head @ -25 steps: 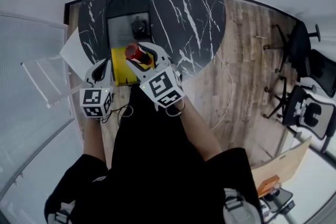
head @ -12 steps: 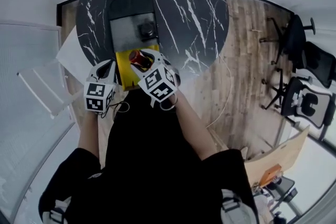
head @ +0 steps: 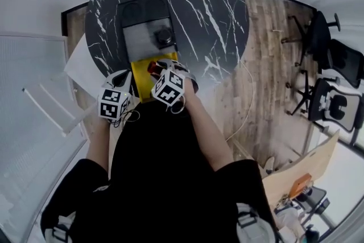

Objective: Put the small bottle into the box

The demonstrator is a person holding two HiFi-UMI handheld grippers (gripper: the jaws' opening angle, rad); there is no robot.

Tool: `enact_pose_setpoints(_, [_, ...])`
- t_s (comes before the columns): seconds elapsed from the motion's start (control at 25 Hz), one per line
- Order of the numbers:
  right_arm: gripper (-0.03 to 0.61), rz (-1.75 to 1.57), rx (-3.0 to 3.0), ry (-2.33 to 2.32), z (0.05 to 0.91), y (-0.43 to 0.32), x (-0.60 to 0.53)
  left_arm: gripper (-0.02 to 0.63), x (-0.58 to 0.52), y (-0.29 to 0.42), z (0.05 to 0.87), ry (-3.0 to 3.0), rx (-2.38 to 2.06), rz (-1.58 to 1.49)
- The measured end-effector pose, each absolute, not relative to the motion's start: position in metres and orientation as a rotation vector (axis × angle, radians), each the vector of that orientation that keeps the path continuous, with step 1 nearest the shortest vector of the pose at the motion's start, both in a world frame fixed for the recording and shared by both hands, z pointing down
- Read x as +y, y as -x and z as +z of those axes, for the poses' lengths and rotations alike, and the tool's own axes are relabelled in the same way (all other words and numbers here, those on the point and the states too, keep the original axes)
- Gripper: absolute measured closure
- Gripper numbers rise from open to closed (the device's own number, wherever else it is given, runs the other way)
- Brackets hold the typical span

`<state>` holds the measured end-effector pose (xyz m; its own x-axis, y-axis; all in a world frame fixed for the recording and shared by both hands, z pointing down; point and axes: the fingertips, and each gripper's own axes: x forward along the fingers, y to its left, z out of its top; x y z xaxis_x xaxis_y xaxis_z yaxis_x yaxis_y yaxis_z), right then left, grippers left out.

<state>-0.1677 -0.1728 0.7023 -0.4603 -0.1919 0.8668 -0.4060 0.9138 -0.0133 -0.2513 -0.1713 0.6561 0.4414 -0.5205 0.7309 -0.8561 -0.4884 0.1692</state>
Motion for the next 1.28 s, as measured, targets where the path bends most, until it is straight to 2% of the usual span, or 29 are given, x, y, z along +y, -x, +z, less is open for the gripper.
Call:
enact_pose_setpoints(0.4, [0.368,0.160,-1.957,-0.304,0.728,0.170,-0.175,0.614,-0.170,0.246,0.663,-2.206,-1.079,0.876])
enact_pose_setpoints(1.12, [0.367,0.192,-1.876,-0.285,0.754,0.169,-0.172,0.614,-0.161,0.229,0.670,-2.213,-0.992,0.849])
enact_pose_setpoints(1.28, [0.339,0.198,-1.941,-0.309,0.751,0.171,-0.175,0.614,-0.161,0.227,0.666,-2.178,-1.036,0.830])
